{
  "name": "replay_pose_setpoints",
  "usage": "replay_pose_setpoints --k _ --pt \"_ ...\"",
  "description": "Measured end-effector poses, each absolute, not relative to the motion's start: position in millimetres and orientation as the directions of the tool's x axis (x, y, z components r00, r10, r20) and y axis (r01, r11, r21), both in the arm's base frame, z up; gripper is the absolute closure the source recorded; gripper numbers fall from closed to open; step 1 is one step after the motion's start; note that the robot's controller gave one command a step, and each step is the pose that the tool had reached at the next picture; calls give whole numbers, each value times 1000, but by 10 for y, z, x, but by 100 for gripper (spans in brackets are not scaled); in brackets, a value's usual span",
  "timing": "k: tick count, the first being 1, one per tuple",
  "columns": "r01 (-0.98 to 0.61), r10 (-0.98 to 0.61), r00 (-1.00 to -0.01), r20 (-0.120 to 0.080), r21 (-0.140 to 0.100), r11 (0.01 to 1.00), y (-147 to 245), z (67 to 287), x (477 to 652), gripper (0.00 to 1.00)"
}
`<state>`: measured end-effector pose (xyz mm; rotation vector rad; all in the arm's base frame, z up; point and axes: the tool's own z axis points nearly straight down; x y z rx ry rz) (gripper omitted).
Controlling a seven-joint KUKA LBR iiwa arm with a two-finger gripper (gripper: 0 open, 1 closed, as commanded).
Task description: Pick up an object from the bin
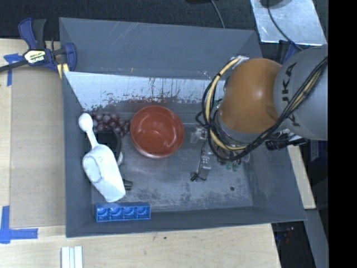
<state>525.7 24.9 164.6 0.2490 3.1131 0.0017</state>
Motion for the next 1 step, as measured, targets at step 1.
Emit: replay_pose_setpoints --k 1 --pt "161 161 -987 -21 1 987 370 1938 5434 0"
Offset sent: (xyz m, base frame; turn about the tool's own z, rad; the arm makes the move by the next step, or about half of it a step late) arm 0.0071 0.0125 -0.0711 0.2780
